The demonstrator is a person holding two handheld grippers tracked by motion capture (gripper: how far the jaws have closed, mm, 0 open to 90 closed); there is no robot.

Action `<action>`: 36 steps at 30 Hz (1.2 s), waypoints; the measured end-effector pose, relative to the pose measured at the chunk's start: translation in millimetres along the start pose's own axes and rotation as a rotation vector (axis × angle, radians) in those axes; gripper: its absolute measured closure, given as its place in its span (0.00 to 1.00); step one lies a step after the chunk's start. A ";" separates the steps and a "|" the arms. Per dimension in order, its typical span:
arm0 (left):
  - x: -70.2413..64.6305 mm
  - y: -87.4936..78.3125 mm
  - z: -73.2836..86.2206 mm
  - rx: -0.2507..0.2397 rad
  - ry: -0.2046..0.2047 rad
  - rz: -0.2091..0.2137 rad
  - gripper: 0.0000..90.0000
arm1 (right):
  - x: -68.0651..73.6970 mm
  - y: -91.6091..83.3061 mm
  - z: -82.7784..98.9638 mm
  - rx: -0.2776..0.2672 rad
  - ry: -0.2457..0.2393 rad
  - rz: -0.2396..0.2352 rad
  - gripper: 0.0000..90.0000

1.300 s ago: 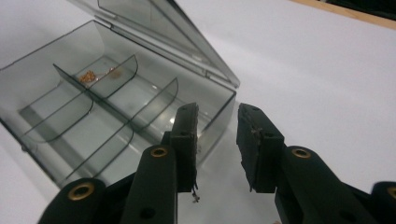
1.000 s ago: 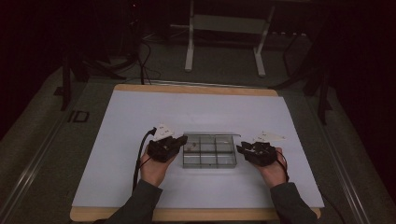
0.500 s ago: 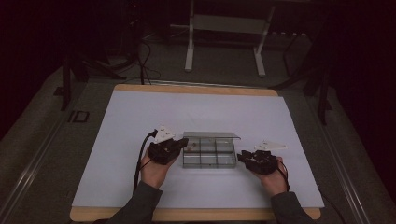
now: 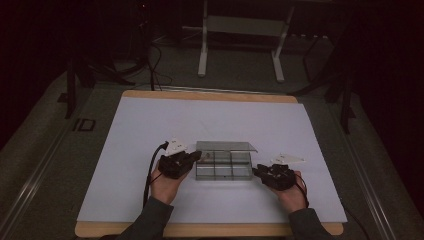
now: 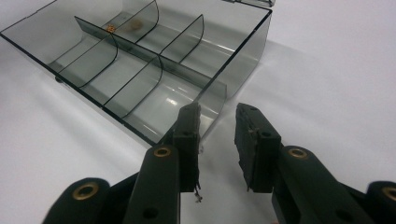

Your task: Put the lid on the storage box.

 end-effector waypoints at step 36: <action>-2.3 6.3 17.6 0.049 0.014 0.009 1.00 | 3.0 2.3 4.9 0.022 -0.009 0.013 0.79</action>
Point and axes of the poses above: each handheld gripper's, and its own axes: y roughly forward along the jaws, z roughly out of its underside, x roughly to its left, the point moved 1 cm from there along y, roughly forward along the jaws, and after that the axes turned 7 degrees about x, right-handed, at the moved point
